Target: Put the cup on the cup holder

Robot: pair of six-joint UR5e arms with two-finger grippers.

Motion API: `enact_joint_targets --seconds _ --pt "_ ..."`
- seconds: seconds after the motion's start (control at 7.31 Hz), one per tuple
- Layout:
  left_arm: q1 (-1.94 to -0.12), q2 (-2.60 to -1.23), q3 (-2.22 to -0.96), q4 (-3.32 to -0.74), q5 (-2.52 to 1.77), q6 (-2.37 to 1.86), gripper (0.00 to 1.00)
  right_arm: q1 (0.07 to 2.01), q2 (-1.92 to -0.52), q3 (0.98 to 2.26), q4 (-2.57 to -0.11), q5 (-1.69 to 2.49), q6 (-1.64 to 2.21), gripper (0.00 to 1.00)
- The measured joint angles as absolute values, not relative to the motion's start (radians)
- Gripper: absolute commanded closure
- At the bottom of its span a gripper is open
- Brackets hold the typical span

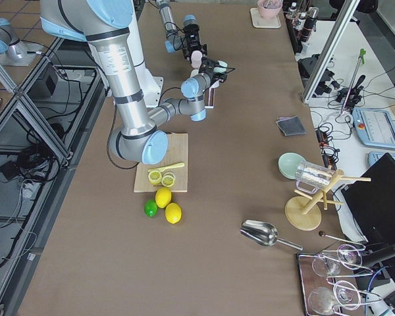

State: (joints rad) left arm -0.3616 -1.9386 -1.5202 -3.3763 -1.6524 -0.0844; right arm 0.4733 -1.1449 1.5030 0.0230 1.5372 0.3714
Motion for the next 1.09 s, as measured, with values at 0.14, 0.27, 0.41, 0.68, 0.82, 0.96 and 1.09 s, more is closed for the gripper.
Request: enact_joint_targets --seconds 0.14,0.27,0.41,0.68,0.82,0.96,1.09 --pt "-0.361 -1.938 -1.518 -3.377 -1.653 -0.084 1.0 0.472 -1.16 1.514 0.023 1.537 0.371 1.0" --pt "-0.361 -1.938 -1.516 -3.377 -1.653 -0.084 1.0 0.468 -1.174 1.522 0.023 1.537 0.371 0.98" --pt "-0.361 -1.937 -1.515 -3.378 -1.653 -0.084 1.0 0.463 -1.183 1.526 0.023 1.537 0.371 0.91" --pt "-0.361 -1.937 -1.515 -3.382 -1.653 -0.084 1.0 0.459 -1.191 1.529 0.023 1.539 0.374 0.82" --pt "-0.36 -1.936 -1.515 -3.385 -1.653 -0.084 0.08 0.459 -1.2 1.538 0.023 1.541 0.377 0.78" --pt "-0.36 -1.936 -1.515 -3.392 -1.654 -0.084 0.01 0.459 -1.219 1.558 0.023 1.544 0.378 0.71" --pt "-0.36 -1.935 -1.516 -3.402 -1.654 -0.084 0.01 0.459 -1.239 1.577 0.023 1.546 0.38 0.05"
